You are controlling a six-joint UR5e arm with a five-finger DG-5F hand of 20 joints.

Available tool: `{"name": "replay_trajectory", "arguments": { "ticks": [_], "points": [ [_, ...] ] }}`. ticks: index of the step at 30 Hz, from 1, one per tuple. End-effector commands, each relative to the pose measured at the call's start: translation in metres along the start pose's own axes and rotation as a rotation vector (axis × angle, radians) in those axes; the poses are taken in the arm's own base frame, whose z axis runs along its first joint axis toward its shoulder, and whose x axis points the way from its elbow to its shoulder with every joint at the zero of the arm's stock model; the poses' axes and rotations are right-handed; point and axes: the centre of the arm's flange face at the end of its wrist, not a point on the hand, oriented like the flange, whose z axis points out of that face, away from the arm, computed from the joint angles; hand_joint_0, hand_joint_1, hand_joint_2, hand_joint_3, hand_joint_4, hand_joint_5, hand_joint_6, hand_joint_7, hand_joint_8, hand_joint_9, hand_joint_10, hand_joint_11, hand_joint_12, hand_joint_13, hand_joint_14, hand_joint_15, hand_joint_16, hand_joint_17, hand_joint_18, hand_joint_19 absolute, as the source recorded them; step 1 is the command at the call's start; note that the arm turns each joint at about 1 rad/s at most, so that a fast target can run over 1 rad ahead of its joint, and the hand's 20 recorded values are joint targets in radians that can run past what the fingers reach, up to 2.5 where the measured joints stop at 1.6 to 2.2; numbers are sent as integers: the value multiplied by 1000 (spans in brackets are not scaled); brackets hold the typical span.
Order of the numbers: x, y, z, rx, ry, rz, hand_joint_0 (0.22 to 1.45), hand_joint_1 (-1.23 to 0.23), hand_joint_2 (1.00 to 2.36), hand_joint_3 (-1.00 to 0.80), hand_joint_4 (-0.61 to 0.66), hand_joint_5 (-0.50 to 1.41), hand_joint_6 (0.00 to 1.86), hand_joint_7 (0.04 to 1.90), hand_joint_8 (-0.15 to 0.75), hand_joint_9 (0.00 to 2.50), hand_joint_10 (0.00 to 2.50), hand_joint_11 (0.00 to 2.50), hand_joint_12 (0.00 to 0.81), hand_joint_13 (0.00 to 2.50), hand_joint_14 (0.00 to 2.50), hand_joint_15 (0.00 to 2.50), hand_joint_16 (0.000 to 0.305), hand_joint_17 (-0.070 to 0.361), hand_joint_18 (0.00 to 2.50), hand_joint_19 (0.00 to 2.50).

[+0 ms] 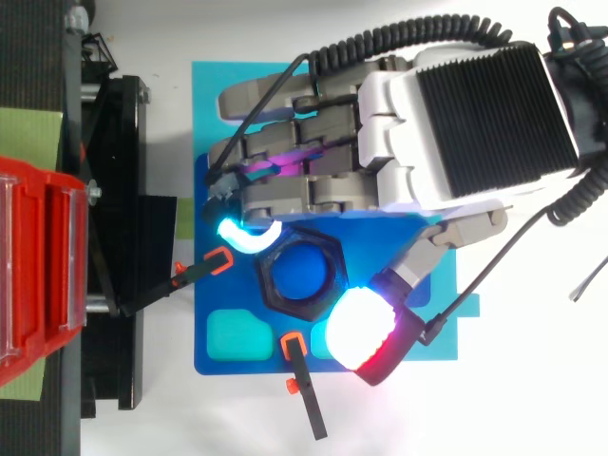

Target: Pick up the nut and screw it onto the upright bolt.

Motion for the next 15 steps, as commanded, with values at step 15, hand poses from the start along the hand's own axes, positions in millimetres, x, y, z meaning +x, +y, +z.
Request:
{"name": "replay_trajectory", "arguments": {
  "ticks": [15],
  "points": [
    [-8, -16, -7, -6, -23, -15, 555, -267, 1000, -500, 87, -9, 730, 1192, 262, 1307, 2, 49, 128, 961, 0, 0, 8, 17, 635, 26]
  ]
}}
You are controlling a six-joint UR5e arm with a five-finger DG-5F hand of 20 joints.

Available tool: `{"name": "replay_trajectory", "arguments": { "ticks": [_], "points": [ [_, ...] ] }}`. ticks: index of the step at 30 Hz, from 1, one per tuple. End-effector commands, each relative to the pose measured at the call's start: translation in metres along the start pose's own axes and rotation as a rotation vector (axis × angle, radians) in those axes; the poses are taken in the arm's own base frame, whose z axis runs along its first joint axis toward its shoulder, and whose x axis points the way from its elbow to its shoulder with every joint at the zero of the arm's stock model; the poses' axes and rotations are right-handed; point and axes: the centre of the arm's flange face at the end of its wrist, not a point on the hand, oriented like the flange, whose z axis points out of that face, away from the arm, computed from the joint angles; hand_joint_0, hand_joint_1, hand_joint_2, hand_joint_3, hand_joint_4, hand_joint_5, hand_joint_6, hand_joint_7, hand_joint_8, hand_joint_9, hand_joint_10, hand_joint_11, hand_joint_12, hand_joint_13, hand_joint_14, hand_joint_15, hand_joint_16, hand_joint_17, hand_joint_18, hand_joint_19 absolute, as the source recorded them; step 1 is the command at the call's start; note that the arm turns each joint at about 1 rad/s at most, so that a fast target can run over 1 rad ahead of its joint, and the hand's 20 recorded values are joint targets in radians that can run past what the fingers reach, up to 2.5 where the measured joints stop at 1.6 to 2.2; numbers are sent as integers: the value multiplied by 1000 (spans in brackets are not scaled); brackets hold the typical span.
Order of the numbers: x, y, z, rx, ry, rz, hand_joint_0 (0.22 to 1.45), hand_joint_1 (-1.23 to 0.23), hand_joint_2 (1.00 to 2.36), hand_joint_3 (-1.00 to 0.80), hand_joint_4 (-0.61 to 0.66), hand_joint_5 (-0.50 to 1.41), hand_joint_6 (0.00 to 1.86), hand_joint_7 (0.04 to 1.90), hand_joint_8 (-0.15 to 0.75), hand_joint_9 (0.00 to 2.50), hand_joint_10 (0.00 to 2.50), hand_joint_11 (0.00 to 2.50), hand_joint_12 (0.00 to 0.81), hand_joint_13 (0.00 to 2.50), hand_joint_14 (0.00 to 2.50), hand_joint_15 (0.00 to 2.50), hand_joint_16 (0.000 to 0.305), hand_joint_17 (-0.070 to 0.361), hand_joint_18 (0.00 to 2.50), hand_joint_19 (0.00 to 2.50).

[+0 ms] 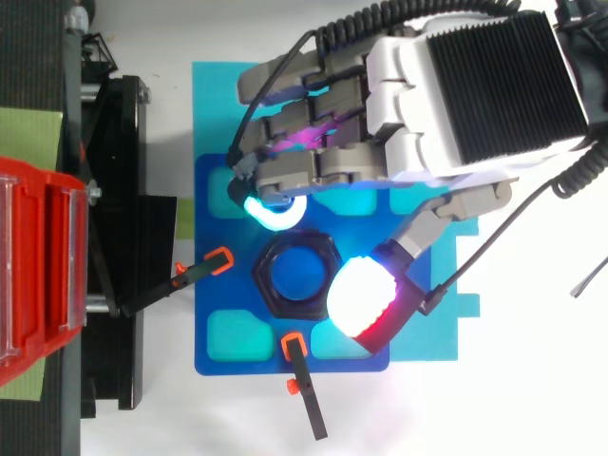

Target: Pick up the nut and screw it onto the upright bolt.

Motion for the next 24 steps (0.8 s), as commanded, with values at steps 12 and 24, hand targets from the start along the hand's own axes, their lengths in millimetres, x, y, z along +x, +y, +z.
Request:
{"name": "replay_trajectory", "arguments": {
  "ticks": [12, 24],
  "points": [
    [-5, -2, 2, -12, -27, -4, 549, -225, 1000, -500, 39, 18, 756, 1105, 220, 1617, 8, 212, 106, 1098, 0, 2, 5, 12, 752, 77],
    [-15, -2, 8, -35, -53, -11, 542, -202, 1000, -500, 102, 16, 586, 1517, 261, 1577, 11, 295, 138, 1005, 1, 0, 11, 24, 671, 93]
  ]
}}
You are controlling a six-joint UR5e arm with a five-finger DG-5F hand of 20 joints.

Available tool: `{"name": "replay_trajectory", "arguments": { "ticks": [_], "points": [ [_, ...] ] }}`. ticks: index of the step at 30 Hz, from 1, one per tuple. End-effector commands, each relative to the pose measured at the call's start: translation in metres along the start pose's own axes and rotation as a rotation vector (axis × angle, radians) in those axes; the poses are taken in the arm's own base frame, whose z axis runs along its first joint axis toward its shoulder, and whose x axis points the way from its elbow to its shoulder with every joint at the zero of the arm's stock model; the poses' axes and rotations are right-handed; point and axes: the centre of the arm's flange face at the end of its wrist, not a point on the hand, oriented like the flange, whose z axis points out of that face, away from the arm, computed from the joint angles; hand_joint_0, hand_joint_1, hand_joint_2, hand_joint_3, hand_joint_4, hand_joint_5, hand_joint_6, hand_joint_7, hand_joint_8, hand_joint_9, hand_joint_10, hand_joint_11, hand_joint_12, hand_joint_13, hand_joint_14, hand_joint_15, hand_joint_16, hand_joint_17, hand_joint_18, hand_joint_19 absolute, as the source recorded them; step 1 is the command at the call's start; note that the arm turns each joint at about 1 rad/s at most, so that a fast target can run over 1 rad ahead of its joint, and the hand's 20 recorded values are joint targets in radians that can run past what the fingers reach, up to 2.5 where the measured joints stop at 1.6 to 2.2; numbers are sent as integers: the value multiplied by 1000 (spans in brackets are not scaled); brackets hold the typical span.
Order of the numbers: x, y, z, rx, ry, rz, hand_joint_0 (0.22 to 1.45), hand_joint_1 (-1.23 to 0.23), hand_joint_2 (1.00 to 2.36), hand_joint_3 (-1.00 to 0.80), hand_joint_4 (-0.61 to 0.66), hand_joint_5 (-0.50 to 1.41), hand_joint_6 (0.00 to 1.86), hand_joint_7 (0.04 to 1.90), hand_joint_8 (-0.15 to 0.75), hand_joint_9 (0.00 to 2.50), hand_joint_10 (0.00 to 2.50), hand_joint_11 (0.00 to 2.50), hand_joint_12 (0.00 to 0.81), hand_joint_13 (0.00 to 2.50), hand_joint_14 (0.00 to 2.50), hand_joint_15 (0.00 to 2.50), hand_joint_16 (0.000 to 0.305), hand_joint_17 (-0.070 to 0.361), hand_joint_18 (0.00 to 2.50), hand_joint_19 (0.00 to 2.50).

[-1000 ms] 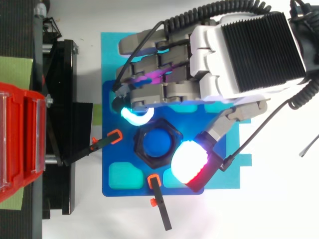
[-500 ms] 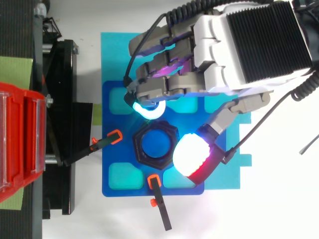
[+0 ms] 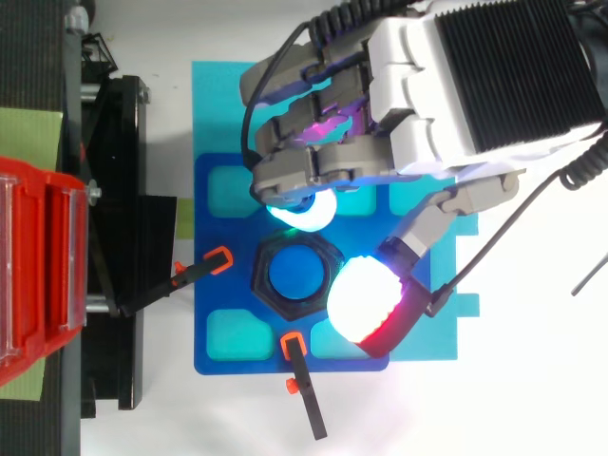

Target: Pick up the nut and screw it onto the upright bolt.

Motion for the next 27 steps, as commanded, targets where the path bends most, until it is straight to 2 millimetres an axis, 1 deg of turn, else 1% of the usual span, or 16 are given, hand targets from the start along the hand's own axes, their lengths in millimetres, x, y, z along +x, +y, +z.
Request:
{"name": "replay_trajectory", "arguments": {
  "ticks": [1, 2, 3, 7, 10, 12, 13, 14, 15, 16, 18, 20, 23, 24, 26, 27],
  "points": [
    [-3, 0, 1, -12, -5, -4, 542, -202, 1000, -500, 107, 15, 584, 1520, 264, 1575, 13, 292, 138, 1005, 0, 0, 11, 24, 671, 93],
    [-3, 0, 1, -12, -5, -4, 542, -203, 1000, -500, 110, 15, 579, 1531, 261, 1567, 11, 295, 141, 1001, 0, 0, 11, 25, 663, 91],
    [-2, 0, 1, -11, -1, -3, 541, -203, 1000, -500, 121, 18, 548, 1598, 261, 1559, 12, 303, 145, 995, 1, 0, 11, 26, 662, 95],
    [-2, -2, 0, -12, -3, -4, 537, -204, 1000, -500, 119, 18, 500, 1662, 262, 1525, 11, 308, 152, 971, 0, 0, 13, 29, 649, 94],
    [-3, -1, 1, -13, -8, -7, 535, -203, 1000, -500, 162, -17, 503, 1460, 258, 1481, 14, 297, 157, 951, 0, 0, 14, 31, 636, 110],
    [-2, 1, 3, -20, -15, -12, 531, -201, 1000, -500, 200, -34, 505, 1275, 258, 1457, 11, 280, 158, 923, 0, 0, 15, 35, 622, 118],
    [-3, 2, 4, -20, -18, -13, 530, -201, 1000, -500, 200, -35, 505, 1247, 254, 1448, 11, 277, 158, 922, 0, 0, 16, 35, 618, 118],
    [-2, 3, 5, -25, -24, -19, 528, -198, 1000, -500, 232, -44, 505, 1112, 251, 1436, 9, 232, 162, 915, 0, 0, 16, 36, 611, 112],
    [-2, 4, 6, -28, -28, -23, 526, -197, 1000, -500, 235, -51, 504, 997, 256, 1410, 7, 201, 153, 899, 0, 0, 17, 37, 605, 112],
    [-3, 4, 6, -28, -31, -26, 526, -197, 1000, -500, 235, -52, 505, 991, 257, 1409, 7, 196, 155, 898, 0, 0, 17, 37, 605, 112],
    [-4, 5, 7, -40, -39, -34, 524, -196, 1000, -500, 223, -60, 504, 921, 250, 1401, 8, 180, 154, 890, 0, 0, 17, 38, 605, 119],
    [-4, 5, 7, -47, -41, -38, 520, -190, 1000, -500, 182, -70, 503, 820, 239, 1350, 4, 127, 153, 866, 0, 0, 19, 42, 589, 117],
    [-5, 6, 9, -54, -53, -43, 519, -188, 1000, -500, 175, -71, 503, 799, 236, 1339, 3, 102, 153, 835, 0, 0, 20, 45, 560, 130],
    [-5, 6, 9, -54, -53, -43, 515, -185, 1000, -500, 180, -66, 503, 795, 223, 1300, 3, 63, 164, 753, 0, 0, 20, 46, 475, 107],
    [-2, 11, 10, -58, -44, -43, 512, -184, 1000, -500, 181, -64, 503, 784, 222, 1252, 0, 23, 169, 700, 0, 0, 21, 48, 409, 77],
    [0, 11, 9, -57, -41, -43, 510, -183, 1000, -500, 177, -65, 503, 771, 207, 1186, 1, 0, 172, 652, 0, 0, 22, 49, 356, 48]
  ]
}}
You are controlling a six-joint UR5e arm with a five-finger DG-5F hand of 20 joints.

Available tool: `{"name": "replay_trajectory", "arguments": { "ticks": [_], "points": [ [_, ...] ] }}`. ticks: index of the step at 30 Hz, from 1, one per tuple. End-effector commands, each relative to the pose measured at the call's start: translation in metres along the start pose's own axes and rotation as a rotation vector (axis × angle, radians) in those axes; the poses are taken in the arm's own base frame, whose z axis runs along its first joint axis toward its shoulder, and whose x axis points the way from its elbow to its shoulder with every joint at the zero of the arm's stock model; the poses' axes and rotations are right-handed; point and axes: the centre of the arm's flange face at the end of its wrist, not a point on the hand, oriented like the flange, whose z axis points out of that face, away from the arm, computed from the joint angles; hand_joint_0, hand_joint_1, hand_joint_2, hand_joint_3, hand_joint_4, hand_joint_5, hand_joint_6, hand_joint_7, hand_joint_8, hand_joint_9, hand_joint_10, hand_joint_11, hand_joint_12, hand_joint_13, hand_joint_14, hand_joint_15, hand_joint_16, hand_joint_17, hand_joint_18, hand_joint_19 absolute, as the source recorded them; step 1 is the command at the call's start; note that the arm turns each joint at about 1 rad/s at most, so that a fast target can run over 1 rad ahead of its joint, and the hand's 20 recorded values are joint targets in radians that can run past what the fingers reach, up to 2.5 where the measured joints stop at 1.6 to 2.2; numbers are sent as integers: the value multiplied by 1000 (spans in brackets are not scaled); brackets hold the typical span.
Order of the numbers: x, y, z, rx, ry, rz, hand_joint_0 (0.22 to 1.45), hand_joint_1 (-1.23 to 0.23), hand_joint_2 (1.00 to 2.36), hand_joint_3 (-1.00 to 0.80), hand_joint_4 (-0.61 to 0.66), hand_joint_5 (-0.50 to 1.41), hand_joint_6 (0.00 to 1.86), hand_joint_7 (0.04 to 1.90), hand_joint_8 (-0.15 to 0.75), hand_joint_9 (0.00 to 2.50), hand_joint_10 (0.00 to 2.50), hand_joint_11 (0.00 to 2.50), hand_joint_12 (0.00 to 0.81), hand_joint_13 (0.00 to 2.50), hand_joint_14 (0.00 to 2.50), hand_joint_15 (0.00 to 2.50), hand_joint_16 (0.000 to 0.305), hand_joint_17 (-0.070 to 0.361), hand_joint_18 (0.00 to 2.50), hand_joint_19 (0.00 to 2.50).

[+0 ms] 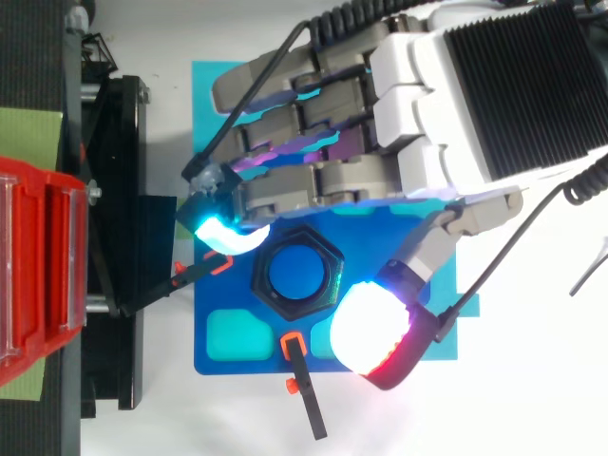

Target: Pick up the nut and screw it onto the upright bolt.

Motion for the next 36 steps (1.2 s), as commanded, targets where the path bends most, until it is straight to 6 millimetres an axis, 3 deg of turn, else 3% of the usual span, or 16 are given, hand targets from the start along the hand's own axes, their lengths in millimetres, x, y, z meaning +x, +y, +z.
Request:
{"name": "replay_trajectory", "arguments": {
  "ticks": [1, 8, 26, 34, 36],
  "points": [
    [7, 7, 0, -5, 11, 1, 509, -183, 1000, -500, 176, -65, 503, 762, 209, 1175, 0, 0, 172, 641, 0, 0, 22, 49, 330, 38],
    [21, 17, -3, -10, 0, 3, 498, -178, 1000, -500, 166, -79, 502, 695, 200, 927, 0, 0, 195, 507, 0, 0, 23, 52, 181, 0],
    [24, 13, -10, -2, 9, -15, 493, -182, 1000, -500, 181, -76, 502, 714, 204, 908, 0, 0, 203, 536, 0, 0, 24, 53, 211, 0],
    [26, 11, -13, 3, 22, -25, 498, -197, 1000, -500, 199, -66, 503, 819, 221, 936, 0, 0, 204, 578, 0, 0, 23, 51, 272, 0],
    [26, 11, -14, 6, 29, -24, 502, -205, 1000, -500, 229, -55, 504, 917, 228, 959, 0, 0, 203, 588, 0, 0, 22, 49, 293, 0]
  ]
}}
